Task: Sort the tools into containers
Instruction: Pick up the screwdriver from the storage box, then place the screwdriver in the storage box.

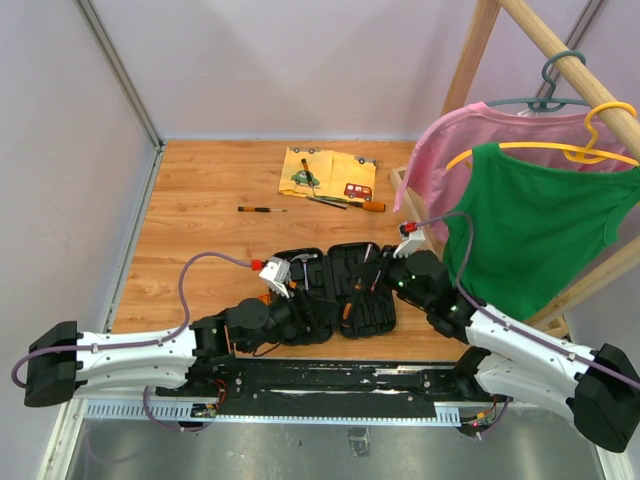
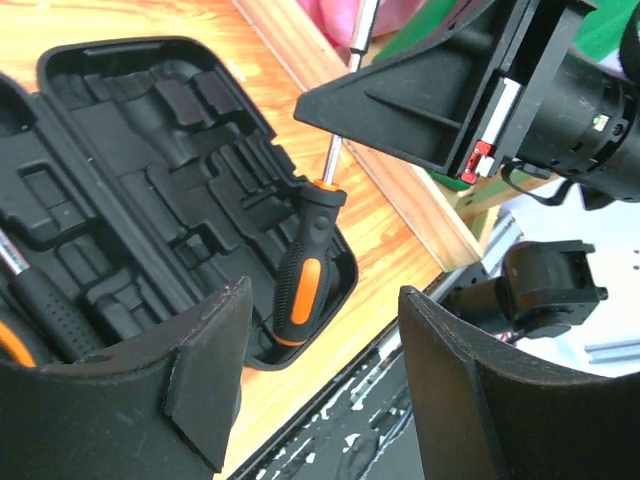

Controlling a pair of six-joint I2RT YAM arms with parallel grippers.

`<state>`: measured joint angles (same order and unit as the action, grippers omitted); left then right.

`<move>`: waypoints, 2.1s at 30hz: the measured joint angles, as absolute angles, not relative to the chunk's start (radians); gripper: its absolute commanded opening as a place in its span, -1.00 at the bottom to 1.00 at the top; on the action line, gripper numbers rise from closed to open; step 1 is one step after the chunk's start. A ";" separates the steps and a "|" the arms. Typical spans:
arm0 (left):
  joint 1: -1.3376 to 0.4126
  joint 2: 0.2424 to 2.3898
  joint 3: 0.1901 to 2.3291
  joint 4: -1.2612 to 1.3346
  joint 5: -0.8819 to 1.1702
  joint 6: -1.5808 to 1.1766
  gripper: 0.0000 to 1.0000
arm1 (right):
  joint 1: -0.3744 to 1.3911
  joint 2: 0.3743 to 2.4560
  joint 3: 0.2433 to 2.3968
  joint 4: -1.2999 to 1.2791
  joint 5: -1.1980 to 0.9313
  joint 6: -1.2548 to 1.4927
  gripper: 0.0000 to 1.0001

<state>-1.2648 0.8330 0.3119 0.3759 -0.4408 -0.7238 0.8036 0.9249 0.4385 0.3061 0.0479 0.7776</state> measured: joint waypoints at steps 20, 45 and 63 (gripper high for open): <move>-1.265 0.826 0.318 0.211 -0.548 -0.796 0.33 | 0.716 1.295 0.715 0.052 -0.159 0.590 -0.98; -1.265 0.808 0.322 0.147 -0.556 -0.817 0.34 | 0.695 1.576 0.778 0.110 -0.267 0.586 -0.43; -1.265 0.810 0.330 0.000 -0.630 -0.916 0.33 | 0.695 1.443 0.767 0.046 -0.255 0.551 -0.43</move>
